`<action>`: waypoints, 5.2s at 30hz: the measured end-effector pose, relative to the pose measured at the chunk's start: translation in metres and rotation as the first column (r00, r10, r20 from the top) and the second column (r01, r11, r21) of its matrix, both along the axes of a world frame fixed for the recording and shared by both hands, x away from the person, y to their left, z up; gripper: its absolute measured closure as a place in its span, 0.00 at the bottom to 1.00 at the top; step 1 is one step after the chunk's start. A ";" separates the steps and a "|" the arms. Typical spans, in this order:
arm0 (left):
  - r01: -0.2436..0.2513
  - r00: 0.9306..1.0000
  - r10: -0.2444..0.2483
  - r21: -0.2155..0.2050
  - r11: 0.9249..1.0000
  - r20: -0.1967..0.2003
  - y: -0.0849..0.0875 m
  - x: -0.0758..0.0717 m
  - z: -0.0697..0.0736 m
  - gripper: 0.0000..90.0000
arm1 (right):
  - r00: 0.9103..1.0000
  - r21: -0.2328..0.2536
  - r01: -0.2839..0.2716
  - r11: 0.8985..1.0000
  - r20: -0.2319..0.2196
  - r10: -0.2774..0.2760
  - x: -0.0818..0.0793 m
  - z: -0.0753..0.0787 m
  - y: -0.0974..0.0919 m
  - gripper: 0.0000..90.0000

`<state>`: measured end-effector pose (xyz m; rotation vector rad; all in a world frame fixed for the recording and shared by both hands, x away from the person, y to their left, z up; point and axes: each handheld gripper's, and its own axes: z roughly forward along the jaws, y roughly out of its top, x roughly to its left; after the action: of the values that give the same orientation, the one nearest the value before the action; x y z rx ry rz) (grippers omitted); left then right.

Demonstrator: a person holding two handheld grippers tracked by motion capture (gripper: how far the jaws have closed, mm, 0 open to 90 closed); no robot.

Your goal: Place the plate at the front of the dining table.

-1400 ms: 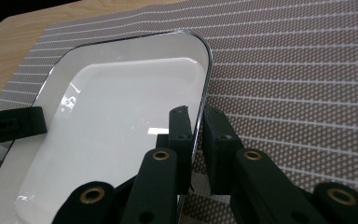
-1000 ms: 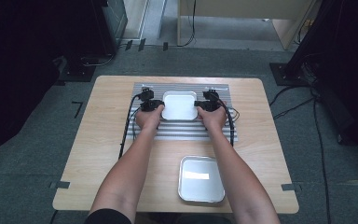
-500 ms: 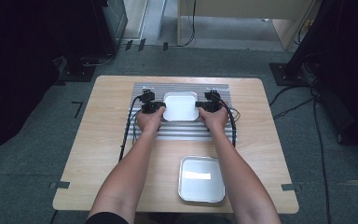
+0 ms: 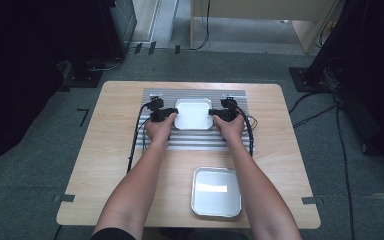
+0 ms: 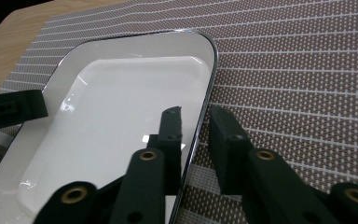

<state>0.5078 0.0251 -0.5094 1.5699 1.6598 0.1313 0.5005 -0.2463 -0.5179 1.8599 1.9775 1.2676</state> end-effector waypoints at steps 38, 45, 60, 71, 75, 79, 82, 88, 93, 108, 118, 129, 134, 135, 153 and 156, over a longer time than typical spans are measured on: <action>0.047 0.969 -0.104 0.247 0.968 0.224 0.023 -0.066 0.038 0.20 | 0.985 -0.268 0.079 0.960 0.168 -0.035 -0.058 0.044 -0.012 0.15; 0.045 0.970 -0.104 0.257 0.965 0.221 0.032 -0.080 0.038 0.20 | 0.984 -0.239 0.083 0.967 0.175 -0.041 -0.072 0.046 -0.022 0.15; 0.034 0.966 -0.099 0.264 0.964 0.240 0.054 -0.109 0.037 0.20 | 0.975 -0.253 0.067 0.965 0.222 -0.009 -0.102 0.054 -0.035 0.16; 0.029 0.961 -0.104 0.280 0.959 0.256 0.075 -0.128 0.038 0.20 | 0.974 -0.237 0.040 0.971 0.228 0.016 -0.126 0.051 -0.041 0.16; 0.024 0.957 -0.108 0.298 0.954 0.268 0.083 -0.134 0.041 0.20 | 0.970 -0.232 0.037 0.972 0.242 0.021 -0.135 0.052 -0.043 0.16; 0.021 0.954 -0.114 0.316 0.949 0.277 0.088 -0.140 0.040 0.20 | 0.967 -0.211 0.065 0.975 0.256 -0.009 -0.142 0.055 -0.049 0.17; 0.023 0.952 -0.121 0.326 0.945 0.283 0.091 -0.145 0.039 0.20 | 0.963 -0.190 0.068 0.979 0.268 -0.015 -0.147 0.057 -0.054 0.16; 0.042 0.950 -0.144 0.342 0.939 0.278 0.095 -0.154 0.036 0.20 | 0.961 -0.191 0.072 0.979 0.274 -0.017 -0.158 0.056 -0.061 0.16; 0.055 0.946 -0.160 0.345 0.937 0.283 0.098 -0.163 0.037 0.19 | 0.958 -0.182 0.077 0.980 0.287 -0.022 -0.169 0.056 -0.068 0.16; 0.039 0.945 -0.147 0.344 0.938 0.293 0.120 -0.186 0.034 0.14 | 0.953 -0.189 0.107 0.976 0.300 -0.046 -0.194 0.052 -0.084 0.17; -0.012 0.948 -0.102 0.354 0.935 0.302 0.139 -0.203 0.030 0.11 | 0.952 -0.179 0.125 0.976 0.300 -0.067 -0.210 0.048 -0.095 0.17; -0.021 0.951 -0.093 0.361 0.932 0.294 0.153 -0.218 0.024 0.11 | 0.949 -0.182 0.152 0.972 0.301 -0.092 -0.225 0.042 -0.108 0.17; -0.011 0.953 -0.102 0.369 0.929 0.286 0.157 -0.225 0.020 0.11 | 0.948 -0.195 0.156 0.968 0.305 -0.092 -0.231 0.039 -0.114 0.17; -0.010 0.953 -0.104 0.369 0.929 0.286 0.158 -0.226 0.020 0.11 | 0.949 -0.193 0.156 0.969 0.303 -0.093 -0.233 0.039 -0.115 0.17; -0.048 0.960 -0.057 0.363 0.931 0.274 0.184 -0.244 0.011 0.11 | 0.950 -0.195 0.193 0.962 0.283 -0.133 -0.261 0.024 -0.142 0.18; -0.054 0.962 -0.048 0.364 0.930 0.267 0.190 -0.247 0.008 0.11 | 0.949 -0.193 0.201 0.960 0.284 -0.141 -0.265 0.022 -0.147 0.18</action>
<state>0.2606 0.2155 -0.5011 1.7315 1.4755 0.6670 0.2350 -0.3930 -0.4955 1.6202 1.6981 1.1297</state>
